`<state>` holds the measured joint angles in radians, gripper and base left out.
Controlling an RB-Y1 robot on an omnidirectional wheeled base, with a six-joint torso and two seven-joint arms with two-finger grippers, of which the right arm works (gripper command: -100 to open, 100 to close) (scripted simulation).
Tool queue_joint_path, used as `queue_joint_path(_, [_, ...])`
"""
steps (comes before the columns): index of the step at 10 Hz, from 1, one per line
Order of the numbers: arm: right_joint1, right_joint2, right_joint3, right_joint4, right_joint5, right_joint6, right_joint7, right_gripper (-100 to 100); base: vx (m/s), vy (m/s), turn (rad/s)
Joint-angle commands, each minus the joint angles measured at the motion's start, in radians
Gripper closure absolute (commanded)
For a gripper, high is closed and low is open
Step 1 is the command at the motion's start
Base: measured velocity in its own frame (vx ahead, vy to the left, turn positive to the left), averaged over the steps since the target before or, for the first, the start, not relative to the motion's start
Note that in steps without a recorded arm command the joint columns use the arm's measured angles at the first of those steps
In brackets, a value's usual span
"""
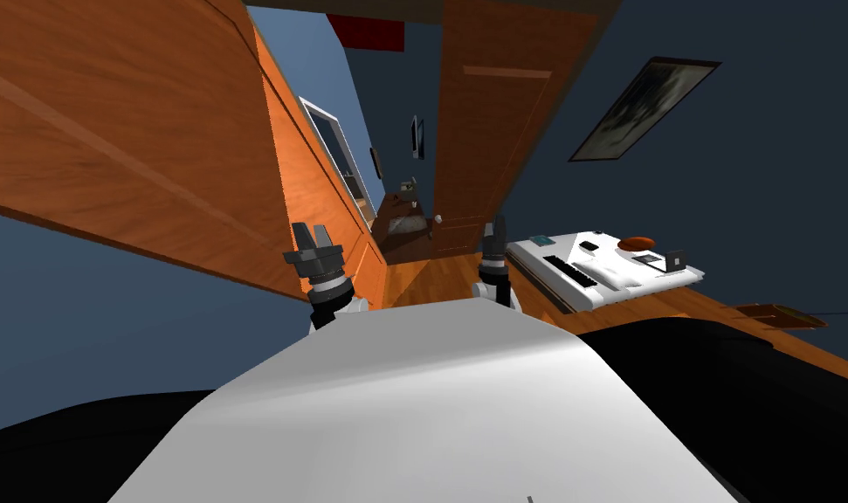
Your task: Pull the door open
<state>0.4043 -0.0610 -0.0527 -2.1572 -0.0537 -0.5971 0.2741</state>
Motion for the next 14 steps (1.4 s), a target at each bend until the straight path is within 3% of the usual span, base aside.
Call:
queue_joint_path(1, [-0.004, -0.004, 0.002, 0.029, 0.009, -0.010, 0.020, -100, 0.100, -0.002, -0.011])
queue_joint_path(14, [-0.081, -0.044, -0.003, 0.313, 0.088, -0.066, 0.204, -100, 0.096, 0.003, -0.018])
